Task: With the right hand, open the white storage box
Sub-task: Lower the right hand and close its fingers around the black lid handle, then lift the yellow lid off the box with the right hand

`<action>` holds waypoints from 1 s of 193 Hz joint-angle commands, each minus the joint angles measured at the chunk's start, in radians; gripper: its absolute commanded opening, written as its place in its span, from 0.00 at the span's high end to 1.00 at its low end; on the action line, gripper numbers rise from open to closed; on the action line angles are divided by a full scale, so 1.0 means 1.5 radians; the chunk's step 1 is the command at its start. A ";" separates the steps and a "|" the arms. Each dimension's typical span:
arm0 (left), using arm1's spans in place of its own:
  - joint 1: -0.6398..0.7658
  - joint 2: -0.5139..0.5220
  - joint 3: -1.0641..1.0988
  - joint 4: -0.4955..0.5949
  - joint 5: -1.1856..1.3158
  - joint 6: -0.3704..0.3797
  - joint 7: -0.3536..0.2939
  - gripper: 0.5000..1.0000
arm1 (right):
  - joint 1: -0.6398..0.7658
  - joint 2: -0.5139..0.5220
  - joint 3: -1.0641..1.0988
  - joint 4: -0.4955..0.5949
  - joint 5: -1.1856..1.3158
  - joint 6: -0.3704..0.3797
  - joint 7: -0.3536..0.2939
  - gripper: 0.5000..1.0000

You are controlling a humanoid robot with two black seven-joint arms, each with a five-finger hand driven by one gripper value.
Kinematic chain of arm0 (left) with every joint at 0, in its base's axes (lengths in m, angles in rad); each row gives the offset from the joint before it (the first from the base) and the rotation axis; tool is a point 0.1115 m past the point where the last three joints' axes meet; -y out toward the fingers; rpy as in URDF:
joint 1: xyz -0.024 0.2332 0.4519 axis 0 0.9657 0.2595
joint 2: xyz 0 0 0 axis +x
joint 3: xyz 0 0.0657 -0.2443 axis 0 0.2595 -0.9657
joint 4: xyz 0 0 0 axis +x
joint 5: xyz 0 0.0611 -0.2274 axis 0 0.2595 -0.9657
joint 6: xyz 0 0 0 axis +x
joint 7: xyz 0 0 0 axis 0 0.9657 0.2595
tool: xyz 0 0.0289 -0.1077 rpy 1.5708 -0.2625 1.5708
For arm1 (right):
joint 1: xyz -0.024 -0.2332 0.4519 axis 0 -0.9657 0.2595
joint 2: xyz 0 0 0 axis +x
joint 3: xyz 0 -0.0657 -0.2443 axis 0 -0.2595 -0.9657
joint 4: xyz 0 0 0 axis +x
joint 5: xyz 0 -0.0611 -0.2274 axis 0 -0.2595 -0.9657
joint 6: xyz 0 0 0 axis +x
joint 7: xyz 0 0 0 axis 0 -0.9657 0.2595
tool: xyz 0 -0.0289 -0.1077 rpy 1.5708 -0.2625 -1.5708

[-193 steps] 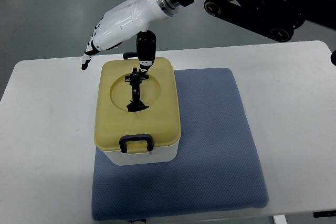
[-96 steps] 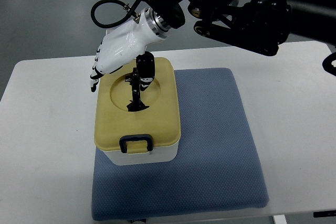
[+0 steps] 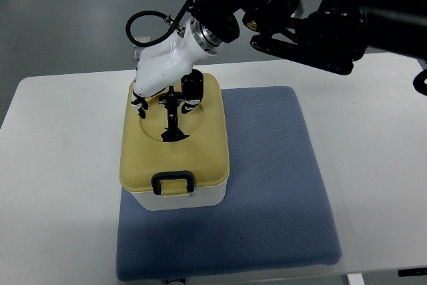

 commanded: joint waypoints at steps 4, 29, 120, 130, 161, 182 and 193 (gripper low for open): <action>0.000 0.000 0.000 0.000 0.000 0.000 0.000 0.00 | 0.000 0.000 -0.007 0.000 -0.001 -0.006 0.000 0.53; 0.000 0.000 0.000 0.000 0.000 0.000 0.000 0.00 | 0.003 -0.001 -0.017 0.000 -0.001 -0.008 0.000 0.54; 0.000 0.000 0.001 0.000 0.000 0.000 0.000 0.00 | 0.000 -0.004 -0.022 -0.001 -0.010 -0.022 0.000 0.86; 0.000 0.000 0.001 0.000 0.000 0.000 0.000 0.00 | -0.001 -0.003 -0.021 -0.001 -0.017 -0.028 0.000 0.89; 0.000 0.000 0.001 0.000 0.000 0.000 0.000 0.00 | -0.005 -0.003 -0.021 -0.001 -0.021 -0.050 0.000 0.98; 0.000 0.000 0.001 0.000 0.000 0.000 0.000 0.00 | -0.003 -0.004 -0.025 -0.002 -0.022 -0.052 0.000 1.00; 0.000 0.000 0.001 0.000 0.000 0.000 0.000 0.00 | 0.000 -0.004 -0.025 -0.002 -0.022 -0.052 0.000 1.00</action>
